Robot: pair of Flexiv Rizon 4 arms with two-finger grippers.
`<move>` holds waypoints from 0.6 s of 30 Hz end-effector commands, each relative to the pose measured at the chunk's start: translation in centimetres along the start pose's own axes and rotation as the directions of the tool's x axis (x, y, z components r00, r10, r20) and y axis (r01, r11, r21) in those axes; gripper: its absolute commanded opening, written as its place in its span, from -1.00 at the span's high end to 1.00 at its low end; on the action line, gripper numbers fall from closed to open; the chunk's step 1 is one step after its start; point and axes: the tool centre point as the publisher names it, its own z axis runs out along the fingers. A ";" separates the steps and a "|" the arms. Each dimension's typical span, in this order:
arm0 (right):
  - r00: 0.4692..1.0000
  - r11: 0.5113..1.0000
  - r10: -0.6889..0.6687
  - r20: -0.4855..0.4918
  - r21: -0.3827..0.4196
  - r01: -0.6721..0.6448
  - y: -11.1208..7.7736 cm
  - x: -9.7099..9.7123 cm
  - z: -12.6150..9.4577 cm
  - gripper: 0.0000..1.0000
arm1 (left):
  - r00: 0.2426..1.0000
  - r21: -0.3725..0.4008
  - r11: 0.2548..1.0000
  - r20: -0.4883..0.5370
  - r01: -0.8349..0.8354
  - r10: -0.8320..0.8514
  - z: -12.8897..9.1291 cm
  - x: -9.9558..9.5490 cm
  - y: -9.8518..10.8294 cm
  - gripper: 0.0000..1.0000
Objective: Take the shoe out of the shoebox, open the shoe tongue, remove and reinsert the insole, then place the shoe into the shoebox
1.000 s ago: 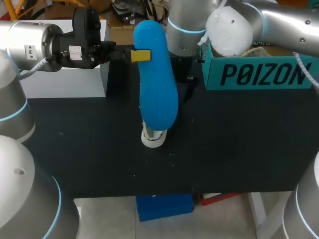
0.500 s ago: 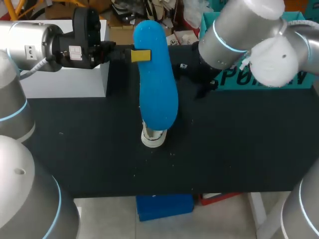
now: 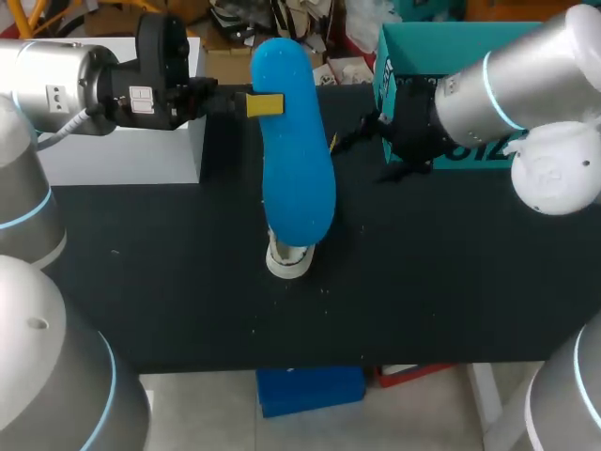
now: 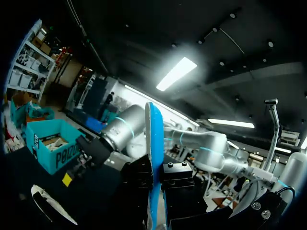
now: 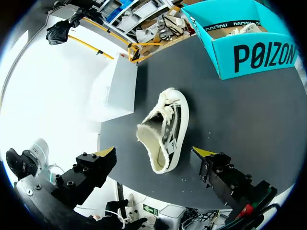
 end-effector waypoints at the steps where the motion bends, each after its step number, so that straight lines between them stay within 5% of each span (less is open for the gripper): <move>1: 0.783 1.000 0.006 -0.621 0.004 -0.004 0.0 -0.3 -0.5 -1.00 | 1.000 0.002 1.000 0.002 -0.001 0.001 0.1 0.0 0.2 1.00; 10: 0.624 0.997 0.071 -0.778 0.063 -0.034 0.5 1.3 -0.9 -1.00 | 1.000 0.002 1.000 0.002 -0.001 0.001 0.1 0.0 0.2 1.00; 18: 0.533 0.994 0.104 -0.840 0.095 -0.045 0.6 2.0 -1.6 -1.00 | 1.000 0.002 1.000 0.002 -0.001 0.001 0.1 0.0 0.2 1.00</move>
